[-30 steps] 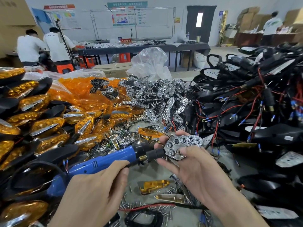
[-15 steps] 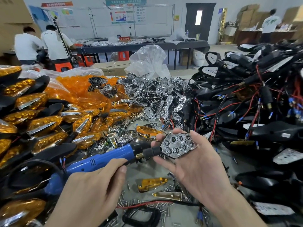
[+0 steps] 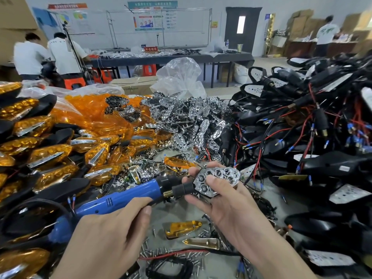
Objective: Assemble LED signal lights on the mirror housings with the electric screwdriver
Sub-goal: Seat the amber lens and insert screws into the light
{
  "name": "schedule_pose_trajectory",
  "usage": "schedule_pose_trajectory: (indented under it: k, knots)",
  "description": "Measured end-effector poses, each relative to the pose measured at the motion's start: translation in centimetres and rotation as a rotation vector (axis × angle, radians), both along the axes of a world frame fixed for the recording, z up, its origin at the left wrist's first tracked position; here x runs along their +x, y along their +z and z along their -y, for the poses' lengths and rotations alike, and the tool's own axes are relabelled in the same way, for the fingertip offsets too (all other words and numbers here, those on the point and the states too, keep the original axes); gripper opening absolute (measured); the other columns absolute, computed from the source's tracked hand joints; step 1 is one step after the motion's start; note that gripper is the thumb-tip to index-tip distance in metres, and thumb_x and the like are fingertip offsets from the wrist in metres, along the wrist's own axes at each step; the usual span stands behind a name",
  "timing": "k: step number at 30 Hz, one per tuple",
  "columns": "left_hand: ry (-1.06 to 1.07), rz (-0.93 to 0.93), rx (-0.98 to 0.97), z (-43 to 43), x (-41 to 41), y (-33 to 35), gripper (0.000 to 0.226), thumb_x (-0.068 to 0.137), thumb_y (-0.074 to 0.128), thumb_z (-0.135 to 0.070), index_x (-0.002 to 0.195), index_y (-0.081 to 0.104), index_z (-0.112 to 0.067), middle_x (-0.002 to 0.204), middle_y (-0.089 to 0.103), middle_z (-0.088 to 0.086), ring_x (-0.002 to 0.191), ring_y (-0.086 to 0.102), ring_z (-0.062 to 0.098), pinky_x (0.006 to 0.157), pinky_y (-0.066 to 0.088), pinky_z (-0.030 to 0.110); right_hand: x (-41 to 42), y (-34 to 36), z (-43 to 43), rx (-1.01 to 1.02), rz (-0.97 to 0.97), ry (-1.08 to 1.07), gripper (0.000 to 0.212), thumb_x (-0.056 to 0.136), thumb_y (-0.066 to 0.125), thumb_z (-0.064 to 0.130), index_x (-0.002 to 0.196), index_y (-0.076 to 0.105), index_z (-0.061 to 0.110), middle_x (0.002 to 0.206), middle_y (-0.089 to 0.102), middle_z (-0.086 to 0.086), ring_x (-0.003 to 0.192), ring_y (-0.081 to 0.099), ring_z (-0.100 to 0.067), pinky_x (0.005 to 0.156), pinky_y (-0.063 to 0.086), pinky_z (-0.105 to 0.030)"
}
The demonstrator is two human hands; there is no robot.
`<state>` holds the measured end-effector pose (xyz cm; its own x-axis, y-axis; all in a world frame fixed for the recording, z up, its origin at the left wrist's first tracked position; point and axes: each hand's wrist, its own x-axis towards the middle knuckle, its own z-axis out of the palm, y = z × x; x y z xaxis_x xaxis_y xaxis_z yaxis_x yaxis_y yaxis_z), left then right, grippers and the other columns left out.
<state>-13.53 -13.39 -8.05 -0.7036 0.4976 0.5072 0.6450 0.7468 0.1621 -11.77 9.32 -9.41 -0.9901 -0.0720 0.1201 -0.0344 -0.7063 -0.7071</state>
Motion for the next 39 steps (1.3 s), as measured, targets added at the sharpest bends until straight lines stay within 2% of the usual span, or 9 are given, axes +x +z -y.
schedule_pose_trajectory:
  k: [3,6,8,13,18,23,28,35,39]
  knots:
    - [-0.004,-0.027,-0.021,-0.1,-0.2,-0.1,0.035,0.092,0.042,-0.037,0.097,0.073,-0.024,0.048,0.027,-0.022,0.033,0.035,-0.005,0.038,0.025,0.009,0.0,0.1,0.1,0.013,0.015,-0.034,0.038,0.085,0.071,0.013,0.12,0.058,0.011,0.126,0.069,-0.023,0.117,0.068,-0.04,0.083,0.062,-0.041]
    - [-0.013,-0.047,-0.033,-0.3,-0.4,-0.4,0.035,0.093,0.042,-0.037,0.098,0.074,-0.023,0.047,0.048,-0.02,0.033,0.044,0.0,0.032,0.034,0.019,0.0,0.0,0.1,0.009,0.027,-0.046,0.043,0.086,0.073,0.015,0.124,0.055,0.009,0.128,0.068,-0.024,0.117,0.068,-0.04,0.086,0.063,-0.042]
    - [-0.014,-0.058,-0.033,-0.4,-0.5,-0.4,0.035,0.094,0.042,-0.037,0.099,0.074,-0.023,0.048,0.051,-0.019,0.033,0.045,0.001,0.03,0.036,0.023,0.0,-0.1,0.0,-0.004,0.034,-0.054,0.047,0.084,0.075,0.015,0.126,0.055,0.007,0.127,0.069,-0.024,0.116,0.068,-0.04,0.086,0.063,-0.043]
    - [-0.03,-0.078,-0.021,-0.5,-0.5,-0.3,0.035,0.095,0.043,-0.036,0.101,0.074,-0.022,0.048,0.047,-0.019,0.035,0.044,0.0,0.031,0.038,0.025,-0.3,-0.2,0.0,-0.019,0.062,-0.097,0.049,0.077,0.079,0.014,0.12,0.058,0.004,0.119,0.072,-0.022,0.11,0.072,-0.037,0.079,0.064,-0.039]
    - [-0.04,-0.099,-0.002,-0.7,-0.4,-0.2,0.033,0.094,0.043,-0.036,0.101,0.073,-0.022,0.05,0.038,-0.021,0.036,0.044,0.001,0.032,0.041,0.028,-0.5,-0.5,-0.1,-0.026,0.074,-0.128,0.042,0.083,0.075,0.01,0.12,0.056,0.008,0.117,0.072,-0.022,0.109,0.072,-0.037,0.074,0.064,-0.036]
    - [-0.043,-0.093,0.003,-0.6,-0.3,0.0,0.033,0.094,0.044,-0.036,0.101,0.073,-0.022,0.052,0.036,-0.022,0.036,0.045,0.001,0.032,0.041,0.028,-0.4,-0.4,0.0,-0.019,0.08,-0.139,0.044,0.081,0.077,0.012,0.119,0.056,0.008,0.116,0.073,-0.021,0.107,0.073,-0.036,0.072,0.064,-0.035]
    - [-0.047,-0.079,0.015,-0.7,-0.2,0.0,0.032,0.093,0.045,-0.035,0.099,0.074,-0.022,0.054,0.031,-0.025,0.036,0.044,-0.001,0.032,0.039,0.024,-0.3,-0.3,0.1,-0.01,0.089,-0.14,0.043,0.084,0.07,0.008,0.123,0.054,0.002,0.115,0.073,-0.021,0.105,0.074,-0.035,0.072,0.064,-0.034]
    - [-0.026,-0.05,0.012,-0.9,0.0,0.3,0.032,0.092,0.044,-0.036,0.097,0.073,-0.023,0.052,0.027,-0.026,0.035,0.042,-0.002,0.033,0.032,0.018,-0.3,-0.1,0.3,-0.006,0.092,-0.157,0.045,0.083,0.07,0.009,0.124,0.055,0.001,0.113,0.074,-0.02,0.104,0.074,-0.034,0.071,0.064,-0.033]
    - [-0.013,-0.04,0.013,-1.0,0.0,0.4,0.032,0.092,0.043,-0.037,0.097,0.072,-0.024,0.052,0.023,-0.027,0.035,0.042,-0.003,0.032,0.035,0.019,-0.4,-0.3,0.4,-0.005,0.094,-0.178,0.042,0.082,0.07,0.01,0.121,0.056,0.002,0.112,0.075,-0.019,0.103,0.074,-0.033,0.069,0.064,-0.032]
